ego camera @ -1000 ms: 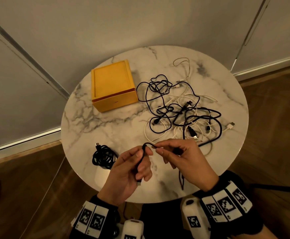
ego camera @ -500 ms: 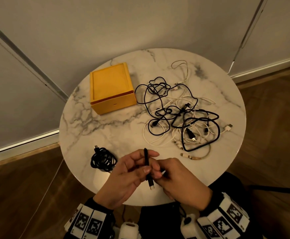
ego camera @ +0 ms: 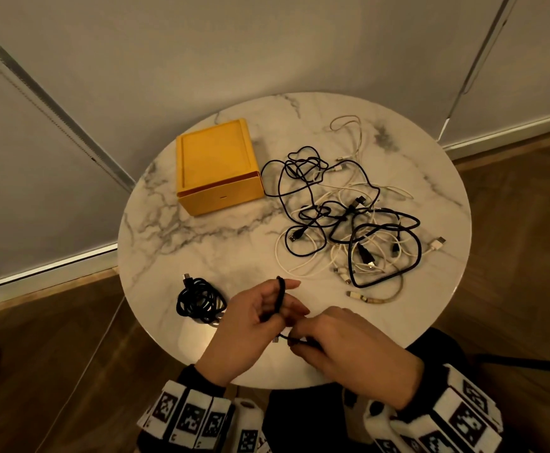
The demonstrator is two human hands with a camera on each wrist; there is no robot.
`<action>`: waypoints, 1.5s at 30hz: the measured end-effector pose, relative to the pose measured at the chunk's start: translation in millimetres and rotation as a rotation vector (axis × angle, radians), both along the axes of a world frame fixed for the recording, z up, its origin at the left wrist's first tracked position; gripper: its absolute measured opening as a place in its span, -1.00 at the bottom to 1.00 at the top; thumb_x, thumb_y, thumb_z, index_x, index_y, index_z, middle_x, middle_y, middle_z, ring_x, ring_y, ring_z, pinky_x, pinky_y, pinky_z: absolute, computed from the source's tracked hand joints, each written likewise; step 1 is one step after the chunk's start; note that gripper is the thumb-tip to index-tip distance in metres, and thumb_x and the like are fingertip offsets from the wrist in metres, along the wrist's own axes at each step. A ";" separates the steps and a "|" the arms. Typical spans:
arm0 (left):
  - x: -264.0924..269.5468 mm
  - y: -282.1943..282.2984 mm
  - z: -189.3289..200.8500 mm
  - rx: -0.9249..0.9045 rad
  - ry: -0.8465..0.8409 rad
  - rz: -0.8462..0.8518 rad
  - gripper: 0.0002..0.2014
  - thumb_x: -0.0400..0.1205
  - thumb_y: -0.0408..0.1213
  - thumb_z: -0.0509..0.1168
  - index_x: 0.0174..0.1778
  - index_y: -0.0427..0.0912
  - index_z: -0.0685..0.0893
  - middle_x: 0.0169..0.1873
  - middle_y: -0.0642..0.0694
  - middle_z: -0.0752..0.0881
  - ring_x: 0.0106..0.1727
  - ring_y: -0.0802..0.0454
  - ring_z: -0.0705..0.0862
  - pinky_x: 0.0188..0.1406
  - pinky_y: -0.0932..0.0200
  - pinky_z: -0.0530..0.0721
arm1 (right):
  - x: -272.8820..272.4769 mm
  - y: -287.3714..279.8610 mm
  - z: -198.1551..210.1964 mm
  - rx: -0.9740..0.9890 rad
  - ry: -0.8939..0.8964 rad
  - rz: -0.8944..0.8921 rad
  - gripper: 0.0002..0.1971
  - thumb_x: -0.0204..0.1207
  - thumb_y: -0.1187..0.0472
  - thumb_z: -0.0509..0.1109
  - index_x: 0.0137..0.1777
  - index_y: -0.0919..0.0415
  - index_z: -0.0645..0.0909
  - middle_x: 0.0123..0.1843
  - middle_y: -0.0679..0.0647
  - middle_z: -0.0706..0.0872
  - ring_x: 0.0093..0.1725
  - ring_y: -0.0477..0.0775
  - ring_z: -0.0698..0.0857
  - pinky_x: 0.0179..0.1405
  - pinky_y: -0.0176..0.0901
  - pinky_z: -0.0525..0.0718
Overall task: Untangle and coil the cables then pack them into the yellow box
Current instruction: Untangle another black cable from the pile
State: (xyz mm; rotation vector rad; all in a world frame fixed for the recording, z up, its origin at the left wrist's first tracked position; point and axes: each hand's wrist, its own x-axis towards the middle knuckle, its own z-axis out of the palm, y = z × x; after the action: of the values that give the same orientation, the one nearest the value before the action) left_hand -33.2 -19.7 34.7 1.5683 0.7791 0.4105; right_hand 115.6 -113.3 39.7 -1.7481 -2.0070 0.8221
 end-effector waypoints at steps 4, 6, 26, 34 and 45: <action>-3.1 -3.5 -0.5 -0.044 0.074 -0.157 -0.55 0.39 -0.54 0.15 0.16 -0.22 0.68 -0.23 -0.04 0.79 -0.27 0.13 0.69 -0.43 0.18 0.54 | 13.9 4.1 7.0 -0.001 0.105 0.064 -0.83 0.60 0.00 0.31 0.04 -0.05 0.72 -0.12 -0.03 0.79 -0.13 0.01 0.70 -0.13 0.00 0.61; -3.0 -3.4 0.1 -0.088 0.091 -0.230 -0.64 0.41 -0.55 0.16 0.08 -0.30 0.67 -0.22 -0.14 0.80 -0.24 0.04 0.73 -0.41 0.12 0.53 | 22.3 7.8 10.6 -0.022 0.189 0.068 -0.88 0.55 0.04 0.39 -0.05 -0.03 0.76 -0.18 -0.11 0.81 -0.20 -0.11 0.71 -0.17 -0.11 0.62; -3.9 2.5 -4.1 -0.475 -0.178 -0.127 -0.77 0.57 -0.27 0.25 -0.28 -0.30 0.74 -0.64 -0.11 0.50 -0.63 0.04 0.37 -0.56 0.20 0.27 | 25.7 12.3 -3.8 -0.007 0.566 -0.083 -0.77 0.67 0.07 0.33 -0.17 0.14 0.68 -0.39 0.07 0.70 -0.49 -0.05 0.68 -0.34 -0.01 0.71; -3.8 2.2 -5.0 -0.376 -0.248 0.107 -0.83 0.56 -0.31 0.36 -0.15 -0.38 0.74 -0.45 -0.23 0.68 -0.50 -0.03 0.61 -0.42 0.18 0.61 | 23.3 20.9 -7.3 0.098 0.632 -0.206 -0.68 0.57 -0.01 0.34 -0.26 0.23 0.63 -0.53 -0.04 0.58 -0.58 -0.05 0.58 -0.50 -0.02 0.60; -0.8 6.8 5.3 -0.334 -0.075 0.036 -0.78 0.46 -0.31 0.40 -0.01 -0.24 0.83 -0.32 -0.29 0.79 -0.40 -0.04 0.71 -0.37 0.17 0.68 | 21.0 23.4 -11.5 0.090 0.741 -0.320 -0.74 0.57 0.00 0.31 -0.28 0.09 0.66 -0.51 0.23 0.50 -0.55 -0.04 0.40 -0.55 -0.26 0.36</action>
State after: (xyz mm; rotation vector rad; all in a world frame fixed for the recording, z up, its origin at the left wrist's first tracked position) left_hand -34.0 -12.8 40.0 1.2221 0.7748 0.3433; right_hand 136.6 -89.9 28.2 -1.3731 -1.2240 1.0462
